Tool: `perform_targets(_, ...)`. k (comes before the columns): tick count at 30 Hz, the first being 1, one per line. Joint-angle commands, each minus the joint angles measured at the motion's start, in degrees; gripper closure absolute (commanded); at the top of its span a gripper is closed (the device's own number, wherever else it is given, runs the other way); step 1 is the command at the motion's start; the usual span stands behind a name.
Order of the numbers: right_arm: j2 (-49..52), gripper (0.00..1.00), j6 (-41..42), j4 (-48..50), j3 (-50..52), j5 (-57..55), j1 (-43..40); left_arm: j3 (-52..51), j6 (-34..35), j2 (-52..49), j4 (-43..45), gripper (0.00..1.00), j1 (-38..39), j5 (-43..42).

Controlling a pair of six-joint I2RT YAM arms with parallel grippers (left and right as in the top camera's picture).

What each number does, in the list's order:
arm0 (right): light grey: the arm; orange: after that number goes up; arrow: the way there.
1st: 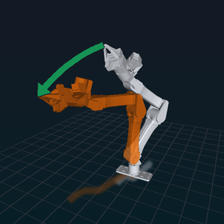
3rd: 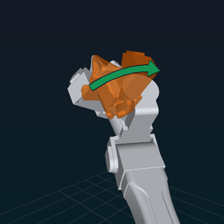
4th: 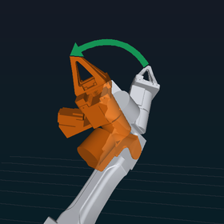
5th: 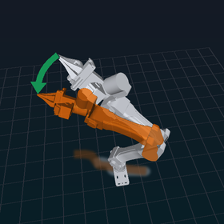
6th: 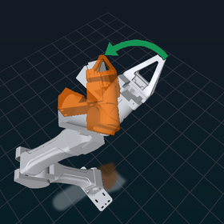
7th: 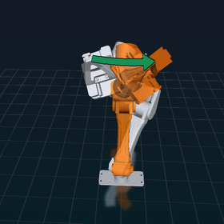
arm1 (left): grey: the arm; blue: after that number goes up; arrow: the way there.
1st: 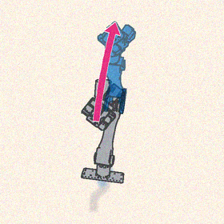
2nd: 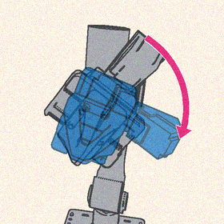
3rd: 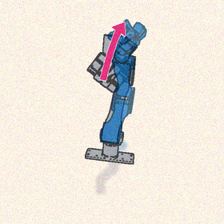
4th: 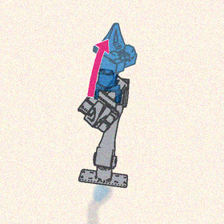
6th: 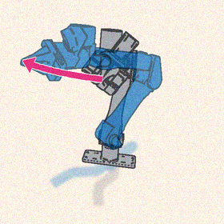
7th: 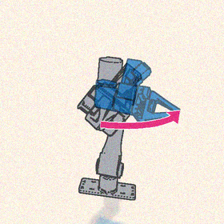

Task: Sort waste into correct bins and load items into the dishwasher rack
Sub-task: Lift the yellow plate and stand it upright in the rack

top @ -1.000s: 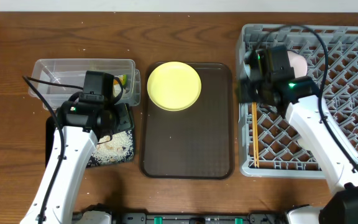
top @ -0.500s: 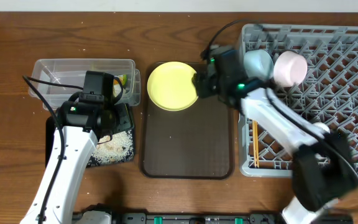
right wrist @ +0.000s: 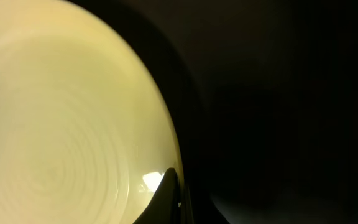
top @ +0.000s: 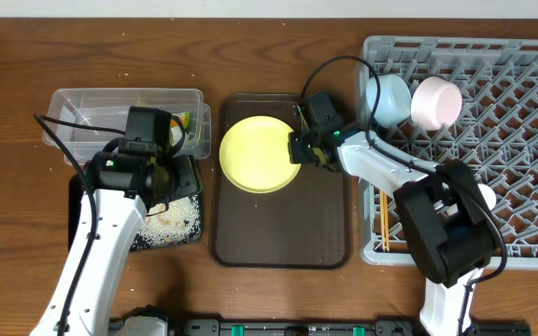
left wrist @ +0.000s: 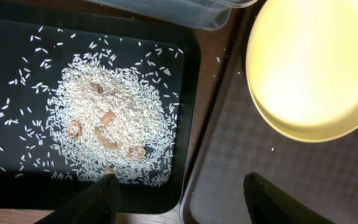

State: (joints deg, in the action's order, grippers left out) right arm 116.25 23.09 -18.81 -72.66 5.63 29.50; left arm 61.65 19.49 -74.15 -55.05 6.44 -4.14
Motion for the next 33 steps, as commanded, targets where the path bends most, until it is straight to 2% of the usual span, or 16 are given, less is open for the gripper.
perform_targets(1, -3.2, 0.99, 0.5, -2.2, 0.1, -1.2, -0.8, 0.5, -0.3, -0.1, 0.0, 0.33, -0.2, 0.3)
perform_targets(12, -28.2, 0.99, -10.9, -16.3, 0.0, -14.3, -9.2, 0.5, -0.3, -0.1, 0.0, 0.33, -0.2, 0.3)
perform_targets(20, -44.7, 0.99, -21.4, -29.2, 0.0, -32.7, -17.3, 0.5, -0.3, -0.1, 0.1, 0.33, -0.2, 0.3)
perform_targets(26, -49.3, 0.99, -29.5, -34.1, 0.1, -52.3, -20.6, 0.5, -0.3, -0.1, 0.1, 0.33, -0.2, 0.3)
perform_targets(29, -49.0, 0.99, -32.0, -35.0, 0.2, -54.9, -20.5, 0.5, -0.3, -0.1, 0.1, 0.33, -0.2, 0.3)
perform_targets(33, -47.2, 0.99, -30.9, -36.2, 0.5, -54.7, -20.5, 0.5, -0.3, -0.1, 0.1, 0.33, -0.2, 0.3)
